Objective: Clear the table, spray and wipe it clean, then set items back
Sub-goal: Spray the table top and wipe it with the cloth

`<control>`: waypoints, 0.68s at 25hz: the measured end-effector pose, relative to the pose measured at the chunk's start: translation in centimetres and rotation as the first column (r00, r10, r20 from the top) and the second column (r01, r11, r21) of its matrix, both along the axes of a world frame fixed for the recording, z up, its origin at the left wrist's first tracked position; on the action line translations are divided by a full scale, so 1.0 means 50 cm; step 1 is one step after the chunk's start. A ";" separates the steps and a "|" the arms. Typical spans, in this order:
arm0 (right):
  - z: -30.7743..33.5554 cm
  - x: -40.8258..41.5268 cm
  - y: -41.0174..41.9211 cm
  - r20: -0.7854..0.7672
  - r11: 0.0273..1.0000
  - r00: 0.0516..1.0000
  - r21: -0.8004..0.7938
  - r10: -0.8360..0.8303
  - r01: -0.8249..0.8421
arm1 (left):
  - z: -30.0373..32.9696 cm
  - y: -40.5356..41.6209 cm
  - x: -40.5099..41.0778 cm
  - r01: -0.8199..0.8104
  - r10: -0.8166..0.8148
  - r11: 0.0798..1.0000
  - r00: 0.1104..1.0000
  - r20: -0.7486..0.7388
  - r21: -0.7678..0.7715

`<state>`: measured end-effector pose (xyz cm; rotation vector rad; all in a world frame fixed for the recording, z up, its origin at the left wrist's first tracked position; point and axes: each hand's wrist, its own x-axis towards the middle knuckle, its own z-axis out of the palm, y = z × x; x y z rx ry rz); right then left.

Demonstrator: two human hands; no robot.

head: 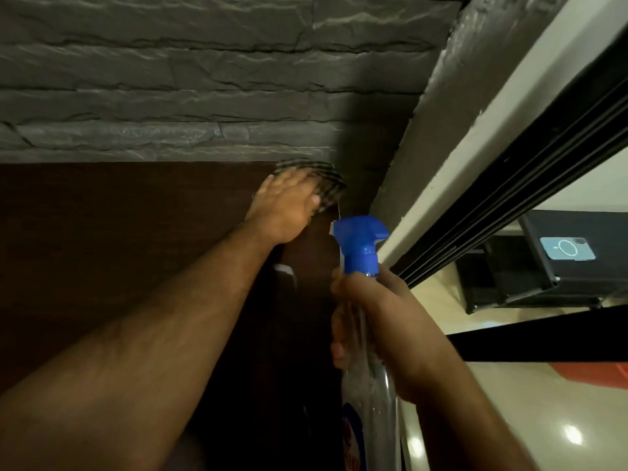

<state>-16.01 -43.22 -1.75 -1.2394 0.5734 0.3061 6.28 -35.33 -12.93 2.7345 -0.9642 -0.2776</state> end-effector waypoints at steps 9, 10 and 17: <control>-0.008 -0.025 -0.014 0.037 0.997 0.998 0.047 -0.058 0.056 | 0.004 -0.110 -0.007 -0.019 0.019 1.000 1.000 -0.001 0.022; -0.009 -0.026 -0.010 0.027 0.997 0.998 0.049 -0.056 0.055 | 0.005 -0.102 -0.006 0.007 -0.007 1.000 1.000 -0.002 0.016; 0.003 0.000 0.003 0.004 1.000 1.000 0.000 -0.004 0.004 | 0.001 0.148 0.062 -0.140 0.140 0.986 0.990 0.006 0.089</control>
